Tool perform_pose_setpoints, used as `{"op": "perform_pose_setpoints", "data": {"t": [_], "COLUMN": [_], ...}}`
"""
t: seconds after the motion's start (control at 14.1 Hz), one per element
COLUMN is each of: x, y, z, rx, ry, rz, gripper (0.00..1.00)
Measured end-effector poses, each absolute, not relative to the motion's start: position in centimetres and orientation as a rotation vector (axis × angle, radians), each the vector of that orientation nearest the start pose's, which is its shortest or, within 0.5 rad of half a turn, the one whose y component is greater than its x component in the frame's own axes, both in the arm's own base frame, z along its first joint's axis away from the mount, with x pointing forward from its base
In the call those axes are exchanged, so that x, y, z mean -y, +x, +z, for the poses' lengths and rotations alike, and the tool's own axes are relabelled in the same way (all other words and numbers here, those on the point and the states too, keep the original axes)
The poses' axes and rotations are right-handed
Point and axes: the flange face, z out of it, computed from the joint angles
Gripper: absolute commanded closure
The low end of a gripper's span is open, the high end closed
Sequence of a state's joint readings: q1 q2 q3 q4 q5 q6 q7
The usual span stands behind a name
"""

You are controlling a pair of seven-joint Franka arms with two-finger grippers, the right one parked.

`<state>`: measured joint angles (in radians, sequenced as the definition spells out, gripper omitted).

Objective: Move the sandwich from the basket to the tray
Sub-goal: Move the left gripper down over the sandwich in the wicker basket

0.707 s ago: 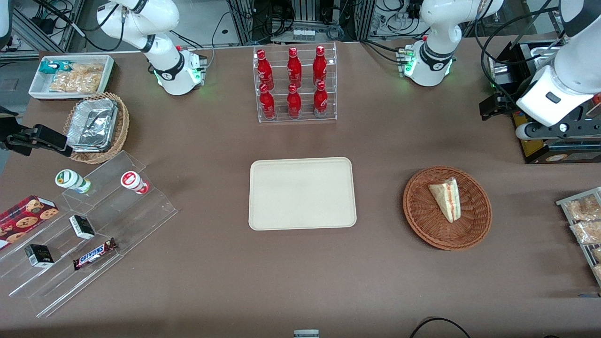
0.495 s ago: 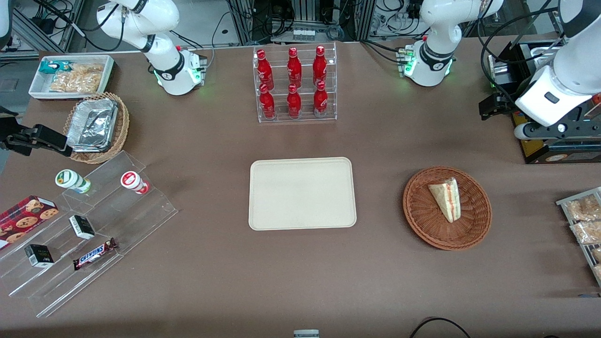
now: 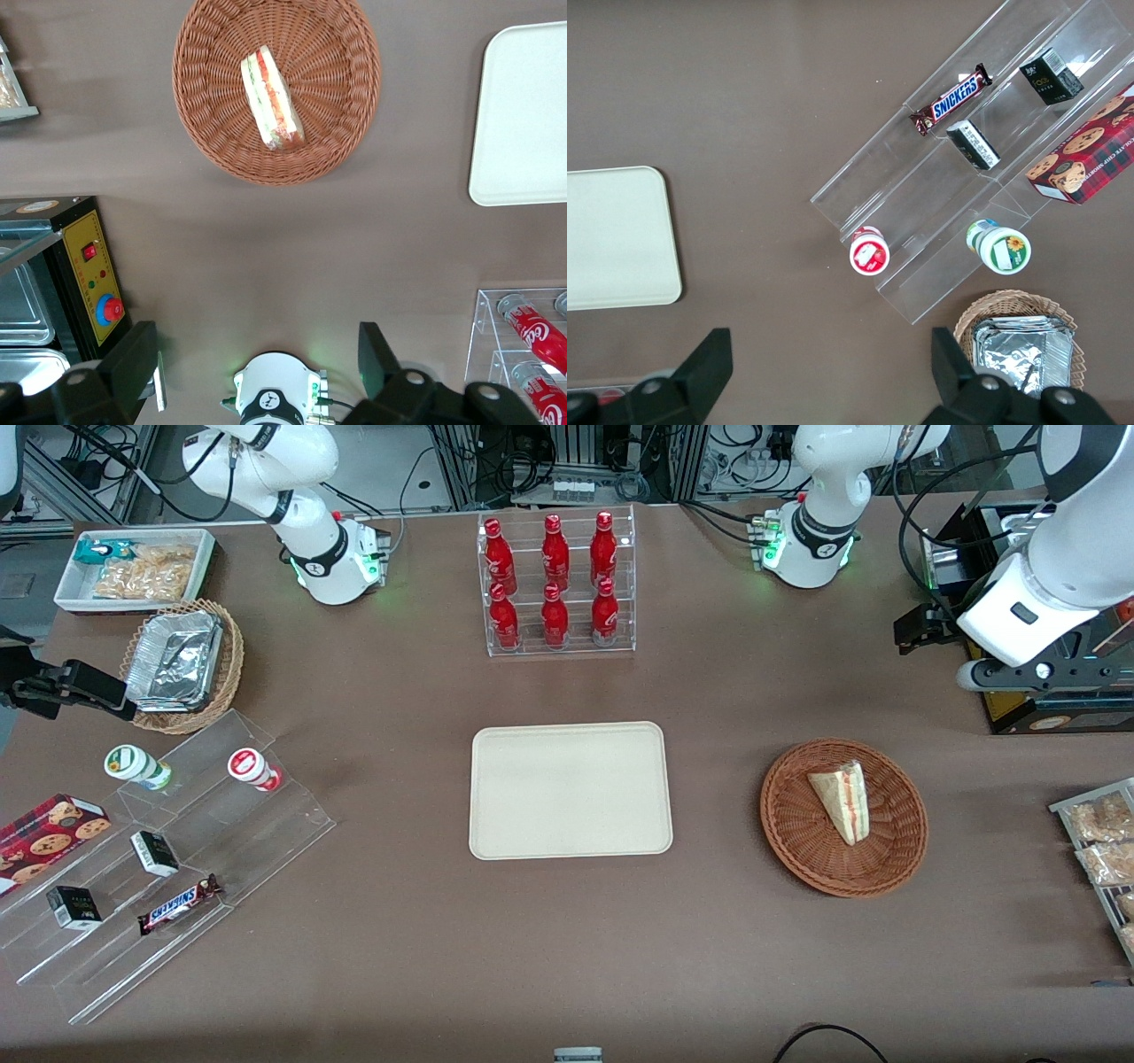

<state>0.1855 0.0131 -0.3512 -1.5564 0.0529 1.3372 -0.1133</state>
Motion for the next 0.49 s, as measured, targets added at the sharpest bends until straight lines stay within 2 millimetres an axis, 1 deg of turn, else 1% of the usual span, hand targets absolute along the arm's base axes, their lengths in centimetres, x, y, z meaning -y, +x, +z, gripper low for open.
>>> {"op": "perform_pose_setpoints", "data": {"t": [0.07,0.14,0.28,0.35,0.49], "x": [7.7,7.0,5.2,4.6,4.3], "y": [52.6,52.8,53.8,54.4,55.3], "z": [59.9,58.5,54.9,52.6,47.3], "rx": [-0.065,-0.047,0.003,0.038,0.12], "ry": [-3.038,-3.034,-3.037,-3.043,-3.053], "rz": [0.367,0.403,0.43,0.417,0.364], "gripper": [0.0,0.0,0.0,0.0,0.0]}}
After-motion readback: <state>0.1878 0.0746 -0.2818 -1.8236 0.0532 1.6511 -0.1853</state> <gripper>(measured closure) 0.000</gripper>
